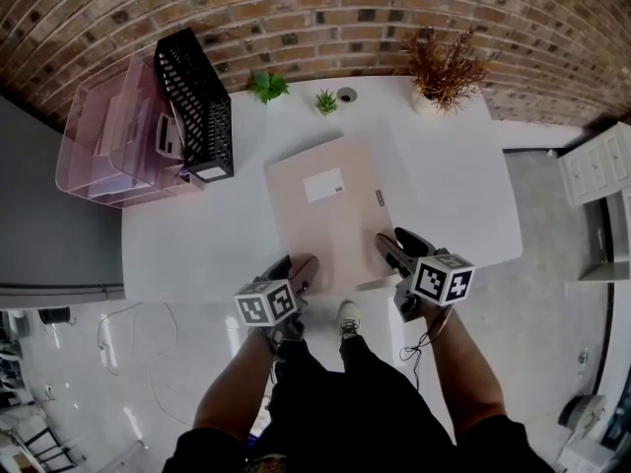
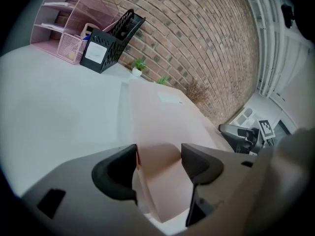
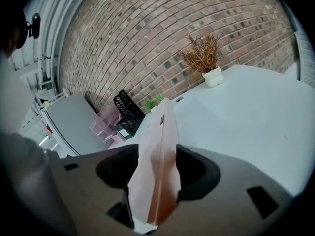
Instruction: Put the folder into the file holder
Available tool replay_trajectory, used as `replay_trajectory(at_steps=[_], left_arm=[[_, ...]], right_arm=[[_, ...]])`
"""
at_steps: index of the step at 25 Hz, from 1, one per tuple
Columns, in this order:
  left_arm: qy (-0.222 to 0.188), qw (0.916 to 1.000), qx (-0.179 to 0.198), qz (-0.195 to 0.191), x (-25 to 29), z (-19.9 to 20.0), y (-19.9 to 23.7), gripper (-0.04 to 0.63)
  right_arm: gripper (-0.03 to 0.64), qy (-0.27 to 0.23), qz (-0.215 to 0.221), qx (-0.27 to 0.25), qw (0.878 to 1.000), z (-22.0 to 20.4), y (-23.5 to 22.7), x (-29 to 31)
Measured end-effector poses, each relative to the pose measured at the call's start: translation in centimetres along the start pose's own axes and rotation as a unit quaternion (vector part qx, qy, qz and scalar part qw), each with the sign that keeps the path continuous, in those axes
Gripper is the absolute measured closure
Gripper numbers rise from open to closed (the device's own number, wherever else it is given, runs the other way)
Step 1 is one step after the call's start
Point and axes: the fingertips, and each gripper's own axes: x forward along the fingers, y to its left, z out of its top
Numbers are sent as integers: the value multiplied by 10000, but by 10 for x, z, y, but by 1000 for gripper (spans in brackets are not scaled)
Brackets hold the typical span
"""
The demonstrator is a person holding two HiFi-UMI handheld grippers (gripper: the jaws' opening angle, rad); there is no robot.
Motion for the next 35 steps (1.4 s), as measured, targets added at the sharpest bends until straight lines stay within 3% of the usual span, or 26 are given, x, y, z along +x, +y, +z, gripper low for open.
replay_trajectory(at_steps=[4,14,19,26,31,35], left_arm=[[-30,9999,-78,-73,-2,3,2,322],[-165,9996,-177,-110,-4,11,12,322],[-237,9988,-405,-123,-3,11,13,322],[-514,9908,-1247,-142,-2,17,19,322],[-481,9923,-1138,3,1,15,20,322],[-445,9940,-985,161,1,14,20,323]], right_arm=[[376,-84,196,211,9995,6,9,-3],[384,-37,613,1465,9873,4,3,3],[380,6,519,1417,9886,0,0,6],[365,-16,215,1204,9925,-5,-2,9],[372,2,120,1133,9935,-10,-7,12],[409,84,-184,748,9970,-12,-12,15]])
